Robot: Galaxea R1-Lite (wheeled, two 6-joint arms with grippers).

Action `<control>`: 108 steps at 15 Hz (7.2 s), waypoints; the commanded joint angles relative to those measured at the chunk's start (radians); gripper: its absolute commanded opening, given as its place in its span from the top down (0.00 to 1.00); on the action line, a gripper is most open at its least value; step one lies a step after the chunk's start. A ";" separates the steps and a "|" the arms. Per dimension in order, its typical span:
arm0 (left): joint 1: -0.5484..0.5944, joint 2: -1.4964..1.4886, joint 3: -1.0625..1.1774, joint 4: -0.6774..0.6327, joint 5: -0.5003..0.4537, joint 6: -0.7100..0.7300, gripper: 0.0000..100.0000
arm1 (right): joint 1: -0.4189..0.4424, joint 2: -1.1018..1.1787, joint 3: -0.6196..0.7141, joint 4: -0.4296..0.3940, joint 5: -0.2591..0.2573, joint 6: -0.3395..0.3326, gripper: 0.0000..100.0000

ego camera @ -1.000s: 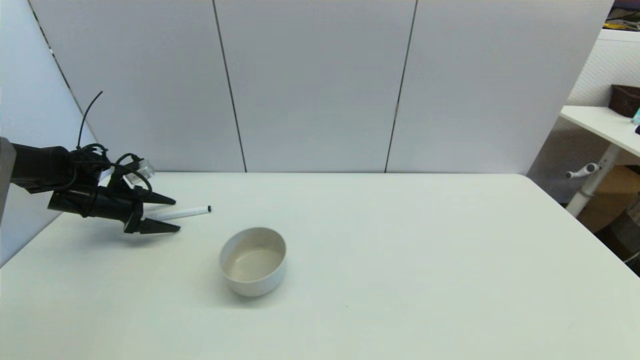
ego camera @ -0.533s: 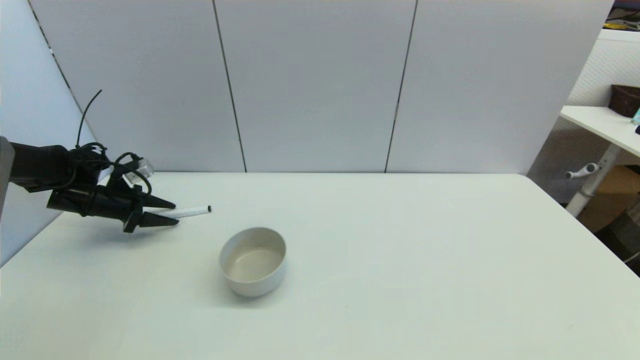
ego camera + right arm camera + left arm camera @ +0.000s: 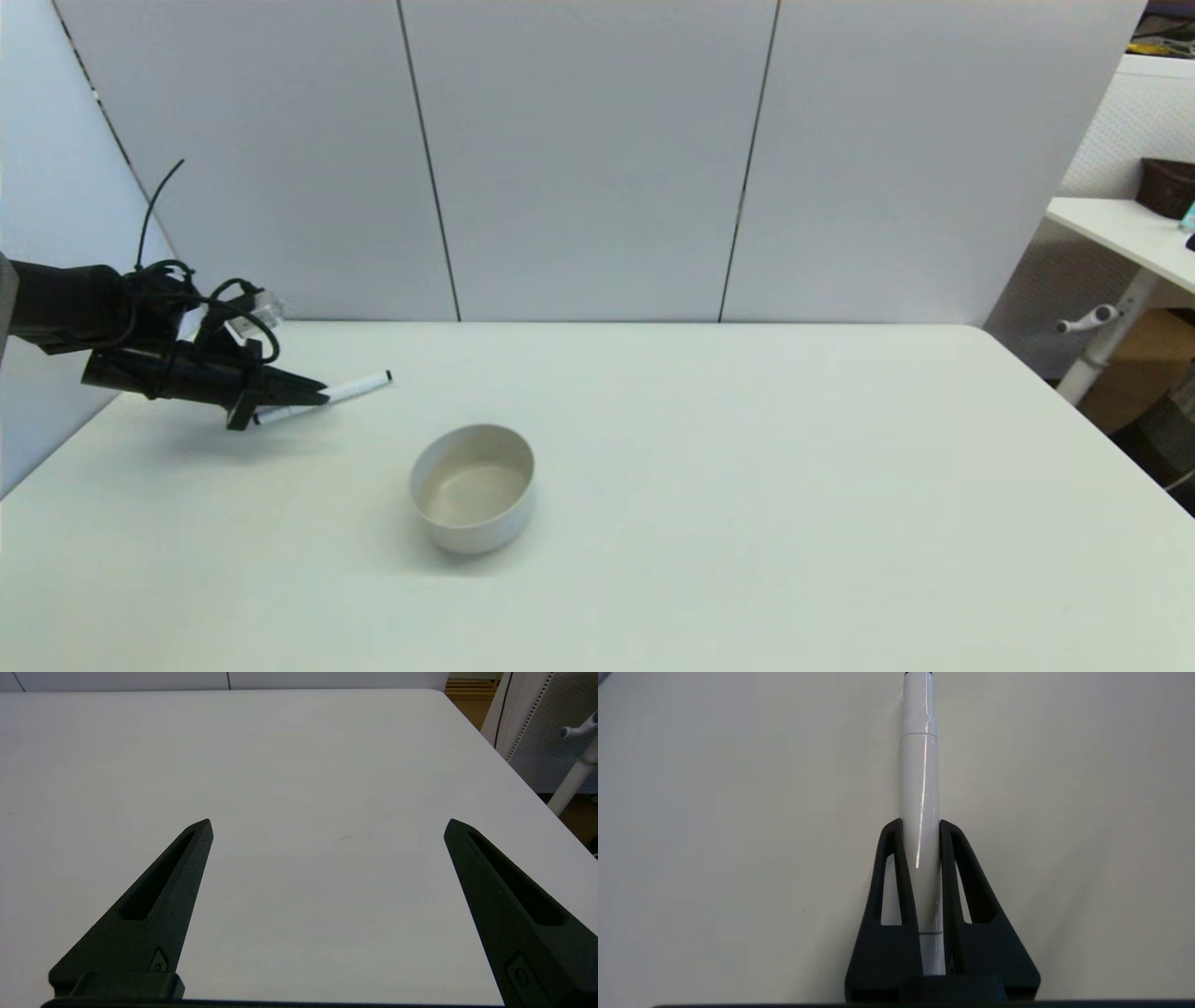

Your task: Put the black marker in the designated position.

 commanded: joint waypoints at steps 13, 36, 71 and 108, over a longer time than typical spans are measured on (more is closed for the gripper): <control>-0.624 -0.407 -0.174 0.137 0.224 -0.709 1.00 | 0.000 0.001 0.000 0.001 0.001 -0.002 0.00; -1.214 -0.054 -0.105 0.007 1.508 -2.269 1.00 | 0.000 0.001 0.000 0.001 0.001 0.000 0.00; -1.119 -0.427 -0.087 -0.044 1.351 -1.655 0.00 | 0.000 0.001 0.000 -0.001 0.001 0.000 0.00; -0.317 -2.300 1.789 -0.703 0.864 -1.111 0.00 | 0.000 0.001 0.000 0.001 0.001 0.000 0.00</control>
